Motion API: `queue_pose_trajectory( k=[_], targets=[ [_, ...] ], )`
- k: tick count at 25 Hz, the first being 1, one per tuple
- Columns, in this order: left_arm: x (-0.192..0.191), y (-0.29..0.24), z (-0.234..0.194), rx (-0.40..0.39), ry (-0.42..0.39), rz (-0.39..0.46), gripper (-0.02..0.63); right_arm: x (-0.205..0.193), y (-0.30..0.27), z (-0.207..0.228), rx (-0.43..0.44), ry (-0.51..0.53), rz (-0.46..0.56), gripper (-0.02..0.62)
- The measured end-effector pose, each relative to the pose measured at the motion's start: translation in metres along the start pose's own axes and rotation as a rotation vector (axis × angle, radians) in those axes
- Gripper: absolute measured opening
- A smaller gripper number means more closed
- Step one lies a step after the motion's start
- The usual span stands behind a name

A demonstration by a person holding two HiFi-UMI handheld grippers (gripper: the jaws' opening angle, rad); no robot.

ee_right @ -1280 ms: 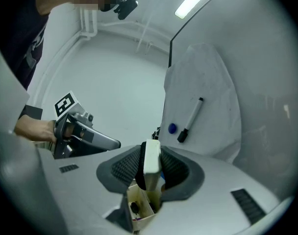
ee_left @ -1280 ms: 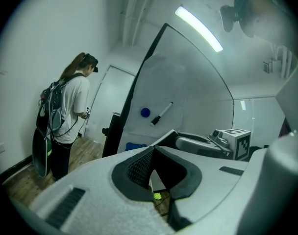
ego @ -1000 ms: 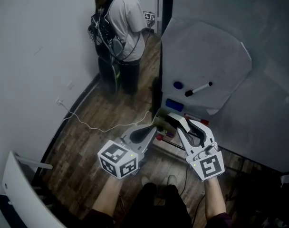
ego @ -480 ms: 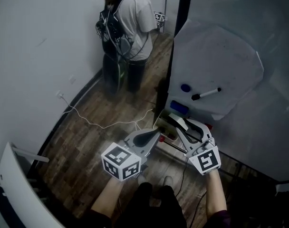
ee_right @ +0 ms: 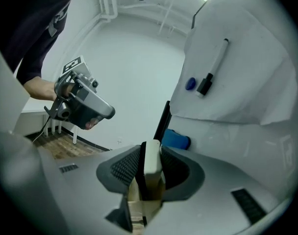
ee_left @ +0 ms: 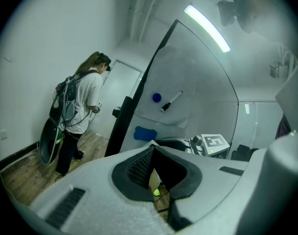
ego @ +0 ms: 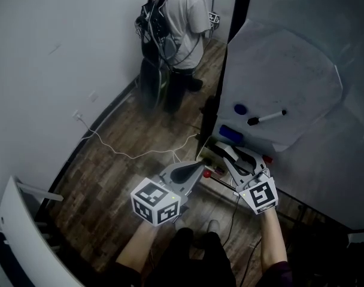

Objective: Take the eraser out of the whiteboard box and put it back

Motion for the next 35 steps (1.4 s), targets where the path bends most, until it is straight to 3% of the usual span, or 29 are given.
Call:
queue_pose_trajectory(
  k=[7, 21, 26, 35],
  targets=[
    [-0.004, -0.004, -0.002, -0.016, 0.004, -0.012, 0.005, 0.001, 0.004, -0.001, -0.019, -0.015, 0.019, 0.201],
    [-0.004, -0.001, -0.004, -0.018, 0.001, -0.014, 0.005, 0.002, 0.006, -0.007, -0.023, -0.024, 0.03, 0.2],
    [0.01, 0.0, 0.002, -0.016, -0.019, 0.005, 0.005, 0.014, 0.013, -0.007, -0.026, -0.073, 0.051, 0.159],
    [0.053, -0.001, 0.029, -0.021, -0.083, 0.059, 0.005, 0.049, 0.037, 0.002, -0.062, -0.278, 0.148, 0.086]
  ],
)
Point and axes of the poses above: the fingertips, and each gripper's own axes: y backward along the fingers, z to its right, x out of its top, the point moved 9 cm from there along y, backward along the fingers, and after that the axes turned 6 degrees about -x, right-handed, at the moved point
